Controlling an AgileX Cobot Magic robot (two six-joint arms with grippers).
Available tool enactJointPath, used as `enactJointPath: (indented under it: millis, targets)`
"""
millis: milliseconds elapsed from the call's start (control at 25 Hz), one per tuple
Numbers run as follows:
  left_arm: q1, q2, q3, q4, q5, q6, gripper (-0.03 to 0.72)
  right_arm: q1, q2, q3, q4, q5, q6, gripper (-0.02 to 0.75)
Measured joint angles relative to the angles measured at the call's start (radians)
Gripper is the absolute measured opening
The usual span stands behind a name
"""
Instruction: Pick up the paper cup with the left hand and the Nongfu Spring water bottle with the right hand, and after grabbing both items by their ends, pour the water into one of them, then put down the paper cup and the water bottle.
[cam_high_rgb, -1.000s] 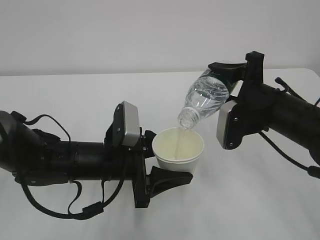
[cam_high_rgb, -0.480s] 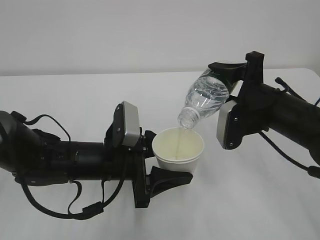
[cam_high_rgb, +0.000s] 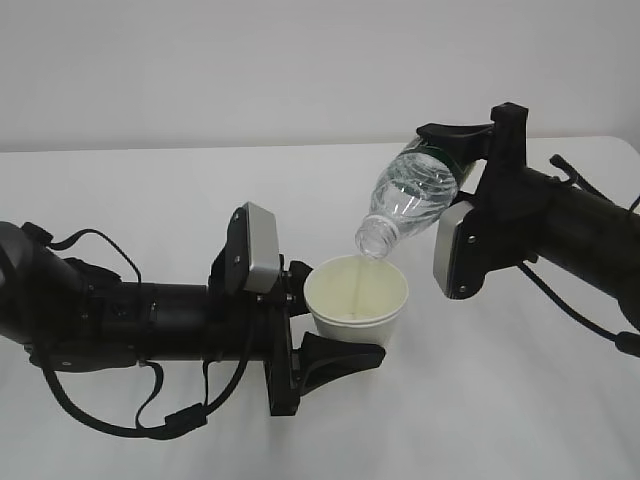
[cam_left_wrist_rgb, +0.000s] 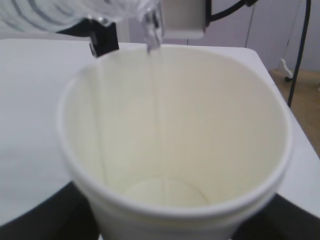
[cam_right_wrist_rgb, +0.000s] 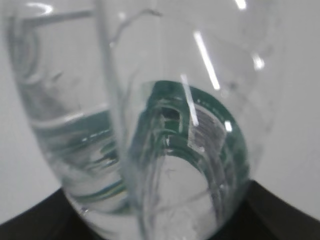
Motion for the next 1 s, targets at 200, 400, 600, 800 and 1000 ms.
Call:
enactJointPath:
  millis: [200,400,600,800,1000]
  targets:
    - [0.0,0.0,0.0,0.0,0.0,0.0,0.484,0.0,0.0,0.0,0.0,0.0,-0.004,0.46]
    - [0.0,0.0,0.0,0.0,0.0,0.0,0.484,0.0,0.0,0.0,0.001,0.0,-0.004,0.459]
    - [0.0,0.0,0.0,0.0,0.0,0.0,0.484,0.0,0.0,0.0,0.001,0.0,-0.005,0.458]
    - [0.0,0.0,0.0,0.0,0.0,0.0,0.484,0.0,0.0,0.0,0.001,-0.006,-0.005,0.458]
    - [0.0,0.0,0.0,0.0,0.0,0.0,0.484,0.0,0.0,0.0,0.001,-0.008,-0.005,0.458]
